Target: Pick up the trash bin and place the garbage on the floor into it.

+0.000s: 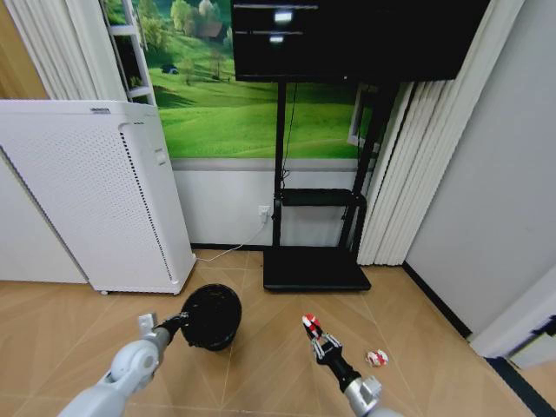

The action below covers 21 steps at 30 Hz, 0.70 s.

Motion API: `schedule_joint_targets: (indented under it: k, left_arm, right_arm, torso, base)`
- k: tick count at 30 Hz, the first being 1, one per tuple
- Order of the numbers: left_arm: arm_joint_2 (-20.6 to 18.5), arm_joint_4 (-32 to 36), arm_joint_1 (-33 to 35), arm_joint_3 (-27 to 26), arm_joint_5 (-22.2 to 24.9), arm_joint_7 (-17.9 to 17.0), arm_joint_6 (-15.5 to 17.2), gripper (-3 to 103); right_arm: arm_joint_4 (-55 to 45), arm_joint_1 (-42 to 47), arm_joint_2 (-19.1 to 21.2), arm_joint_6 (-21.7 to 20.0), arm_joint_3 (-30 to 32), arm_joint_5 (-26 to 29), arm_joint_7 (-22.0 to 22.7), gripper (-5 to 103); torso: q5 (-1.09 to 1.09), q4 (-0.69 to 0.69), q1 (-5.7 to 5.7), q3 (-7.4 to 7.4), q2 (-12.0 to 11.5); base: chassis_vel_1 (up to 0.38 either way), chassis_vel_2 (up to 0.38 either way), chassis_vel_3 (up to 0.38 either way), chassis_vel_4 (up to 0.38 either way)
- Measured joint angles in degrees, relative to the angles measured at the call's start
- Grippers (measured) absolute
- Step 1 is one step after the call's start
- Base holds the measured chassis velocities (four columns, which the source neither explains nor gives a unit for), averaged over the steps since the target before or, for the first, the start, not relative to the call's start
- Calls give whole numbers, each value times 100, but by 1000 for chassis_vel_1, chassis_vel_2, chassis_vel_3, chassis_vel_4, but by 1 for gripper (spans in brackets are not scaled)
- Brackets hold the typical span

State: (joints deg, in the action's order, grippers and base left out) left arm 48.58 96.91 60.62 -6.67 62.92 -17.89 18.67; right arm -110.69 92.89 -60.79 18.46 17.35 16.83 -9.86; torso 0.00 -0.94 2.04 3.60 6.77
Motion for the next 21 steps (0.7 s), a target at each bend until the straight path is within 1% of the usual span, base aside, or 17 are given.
schedule_joint_targets:
  k: [1, 2, 3, 4, 5, 7, 8, 10, 12, 13, 16, 19, 21]
  left_arm:
    - [0, 0, 0, 0, 0, 0, 0, 4]
    - [68, -138, -283, 370, -6, -2, 9, 4]
    - [342, -424, -888, 1196, -63, 5, 14, 4]
    - [436, -503, -1075, 1510, -115, 35, 12, 4]
    - [436, -503, -1075, 1510, -115, 35, 12, 4]
    - [494, -532, -1220, 1890, -208, 195, 9, 4]
    - [494, -532, -1220, 1890, -208, 195, 9, 4]
    - [485, -503, -1292, 2156, -374, 475, 8, 4]
    - [464, -439, -1302, 2252, -435, 737, -1, 4]
    - [464, -439, -1302, 2252, -435, 737, -1, 4]
    - [408, -385, -1247, 2205, -439, 966, -52, 4]
    - [358, -360, -1214, 2180, -441, 1032, -65, 4]
    - [273, -258, -1113, 2092, -444, 1142, -77, 4]
  right_arm:
    - [0, 0, 0, 0, 0, 0, 0, 20]
    - [-81, 96, 36, 72, -31, -102, -91, 20]
    - [-81, 125, 45, 201, -170, -375, -226, 20]
    - [-31, 82, 47, 231, -239, -424, -256, 19]
    - [-31, 82, 47, 231, -239, -424, -256, 19]
    - [121, -24, 51, 290, -341, -496, -278, 19]
    - [121, -24, 51, 290, -341, -496, -278, 19]
    - [305, -174, 36, 352, -418, -604, -303, 19]
    - [420, -300, 6, 362, -503, -624, -303, 19]
    - [420, -300, 6, 362, -503, -624, -303, 19]
    - [576, -470, -115, 362, -554, -597, -296, 19]
    - [611, -495, -138, 361, -574, -597, -293, 19]
    - [686, -527, -217, 351, -629, -674, -167, 19]
  torso:
    - [0, 0, 0, 0, 0]
    - [0, 2, 0, 0, 0]
    - [-1, 0, 0, 0, 0]
    - [2, 0, 0, 0, 0]
    - [2, 0, 0, 0, 0]
    - [-1, 1, 0, 0, 0]
    - [-1, 1, 0, 0, 0]
    - [2, 2, 0, 0, 0]
    - [1, 2, 0, 0, 0]
    - [1, 2, 0, 0, 0]
    - [0, 2, 0, 0, 0]
    - [1, 2, 0, 0, 0]
    - [1, 3, 0, 0, 0]
  base:
    - [0, 0, 0, 0]
    - [0, 0, 0, 0]
    - [0, 0, 0, 0]
    - [0, 0, 0, 0]
    - [0, 0, 0, 0]
    - [0, 0, 0, 0]
    - [0, 0, 0, 0]
    - [0, 0, 0, 0]
    - [0, 0, 0, 0]
    - [0, 0, 0, 0]
    - [0, 0, 0, 0]
    - [0, 0, 0, 0]
    - [0, 0, 0, 0]
